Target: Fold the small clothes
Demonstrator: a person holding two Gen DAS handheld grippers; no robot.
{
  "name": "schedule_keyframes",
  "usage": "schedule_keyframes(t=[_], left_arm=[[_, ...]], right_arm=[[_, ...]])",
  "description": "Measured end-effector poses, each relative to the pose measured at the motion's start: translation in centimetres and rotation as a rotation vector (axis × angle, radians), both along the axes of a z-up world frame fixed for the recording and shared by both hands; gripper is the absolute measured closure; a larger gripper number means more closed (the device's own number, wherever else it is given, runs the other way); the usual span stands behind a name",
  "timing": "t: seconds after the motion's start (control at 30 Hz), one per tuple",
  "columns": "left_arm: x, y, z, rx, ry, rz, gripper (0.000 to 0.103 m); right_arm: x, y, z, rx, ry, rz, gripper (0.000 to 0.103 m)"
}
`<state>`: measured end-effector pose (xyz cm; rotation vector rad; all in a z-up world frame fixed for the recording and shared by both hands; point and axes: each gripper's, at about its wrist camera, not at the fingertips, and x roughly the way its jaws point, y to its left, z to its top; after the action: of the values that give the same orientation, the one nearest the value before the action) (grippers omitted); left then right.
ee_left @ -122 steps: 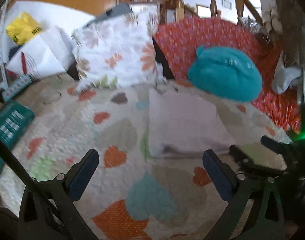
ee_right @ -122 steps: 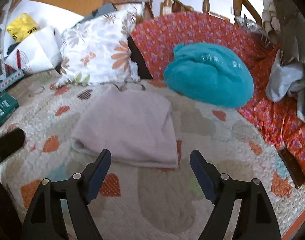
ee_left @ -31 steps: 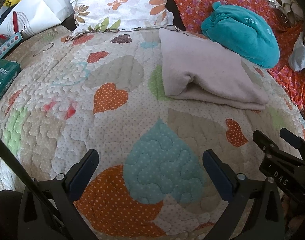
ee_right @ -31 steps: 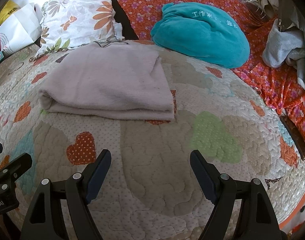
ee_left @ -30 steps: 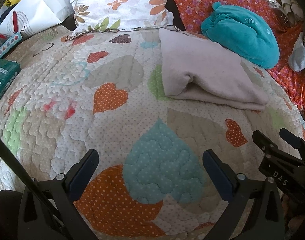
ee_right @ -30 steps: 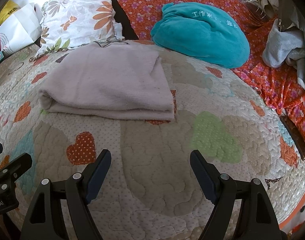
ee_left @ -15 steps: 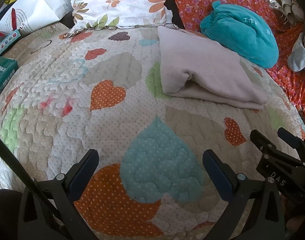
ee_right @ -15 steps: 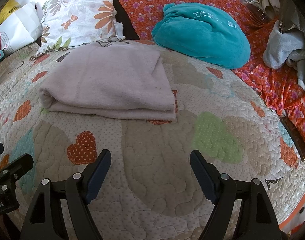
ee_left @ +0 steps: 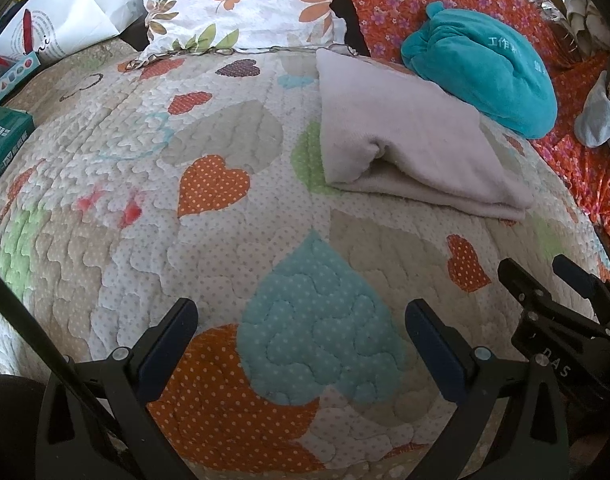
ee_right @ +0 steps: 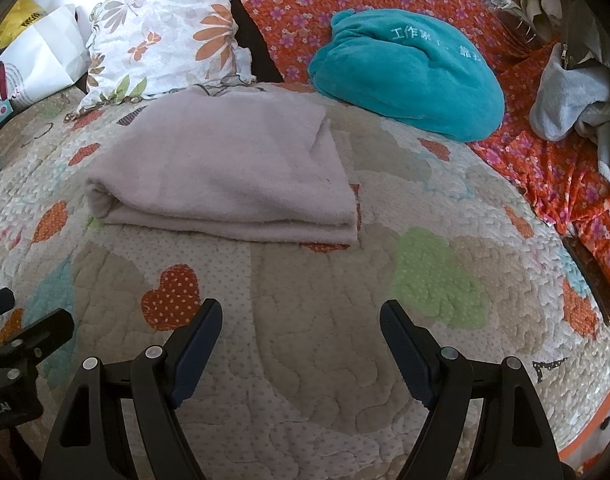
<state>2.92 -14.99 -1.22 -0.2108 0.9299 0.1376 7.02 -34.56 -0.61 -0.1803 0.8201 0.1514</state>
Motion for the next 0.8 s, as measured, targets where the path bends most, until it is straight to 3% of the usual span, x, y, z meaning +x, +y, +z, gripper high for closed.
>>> schedule_keyframes(t=[0.8], left_arm=[[0.09, -0.10, -0.30, -0.008, 0.007, -0.021, 0.000]], right_arm=[[0.15, 0.03, -0.26, -0.009, 0.005, 0.005, 0.017]])
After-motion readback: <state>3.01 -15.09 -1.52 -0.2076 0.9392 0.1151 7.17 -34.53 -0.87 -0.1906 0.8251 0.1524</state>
